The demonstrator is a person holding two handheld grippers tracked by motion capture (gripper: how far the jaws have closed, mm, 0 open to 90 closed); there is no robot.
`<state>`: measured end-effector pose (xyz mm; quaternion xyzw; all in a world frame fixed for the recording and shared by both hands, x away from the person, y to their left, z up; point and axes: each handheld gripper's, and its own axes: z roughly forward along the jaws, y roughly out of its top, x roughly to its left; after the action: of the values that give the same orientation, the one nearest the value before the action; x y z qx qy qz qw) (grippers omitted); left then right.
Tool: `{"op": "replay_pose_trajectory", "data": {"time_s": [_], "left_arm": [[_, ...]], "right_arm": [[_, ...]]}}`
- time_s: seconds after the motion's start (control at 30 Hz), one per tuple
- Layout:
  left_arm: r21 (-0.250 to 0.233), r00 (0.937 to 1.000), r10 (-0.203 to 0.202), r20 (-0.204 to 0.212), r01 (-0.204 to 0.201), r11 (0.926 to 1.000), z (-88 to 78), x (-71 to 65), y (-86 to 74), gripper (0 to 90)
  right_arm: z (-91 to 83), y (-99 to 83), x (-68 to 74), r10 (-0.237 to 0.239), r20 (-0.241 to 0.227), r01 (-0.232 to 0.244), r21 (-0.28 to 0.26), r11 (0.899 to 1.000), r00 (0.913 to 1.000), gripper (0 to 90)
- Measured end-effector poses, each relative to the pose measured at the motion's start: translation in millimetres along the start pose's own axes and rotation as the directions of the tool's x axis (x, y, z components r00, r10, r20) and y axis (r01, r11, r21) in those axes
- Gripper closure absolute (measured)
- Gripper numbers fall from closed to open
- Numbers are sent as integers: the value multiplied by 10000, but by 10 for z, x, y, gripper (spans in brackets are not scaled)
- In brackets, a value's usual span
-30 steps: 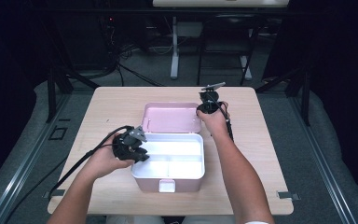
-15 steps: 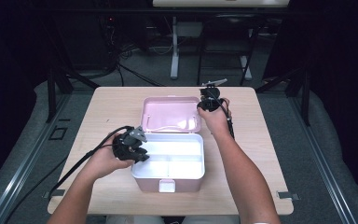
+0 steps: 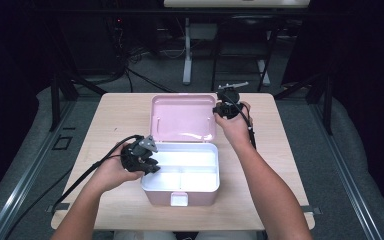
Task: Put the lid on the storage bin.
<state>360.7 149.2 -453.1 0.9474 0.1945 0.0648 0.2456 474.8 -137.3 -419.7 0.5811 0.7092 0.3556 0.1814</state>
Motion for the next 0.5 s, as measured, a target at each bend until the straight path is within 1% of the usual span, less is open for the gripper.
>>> {"op": "replay_pose_trajectory", "data": {"time_s": [0.1,0.3,0.4,0.43,0.5], "left_arm": [[-6,10000,4,-1,-4,10000,0,-1,0,736],[-7,10000,8,6,-8,10000,0,0,0,735],[-29,10000,12,-11,-12,10000,1,-1,-2,736],[-41,10000,18,-12,-18,10000,1,-2,-2,735],[-61,10000,30,2,-30,10000,1,1,-5,736]], "right_arm": [[-80,-10,16,-64,-61,63,-225,9997,10000,864],[-245,-65,40,-438,-175,422,-839,9956,9989,868],[-334,-99,70,-575,-186,550,-1126,9921,9982,869],[-381,-120,84,-751,-164,724,-1274,9892,9970,869],[-450,-160,106,-959,-131,929,-1507,9842,9953,869]]}}
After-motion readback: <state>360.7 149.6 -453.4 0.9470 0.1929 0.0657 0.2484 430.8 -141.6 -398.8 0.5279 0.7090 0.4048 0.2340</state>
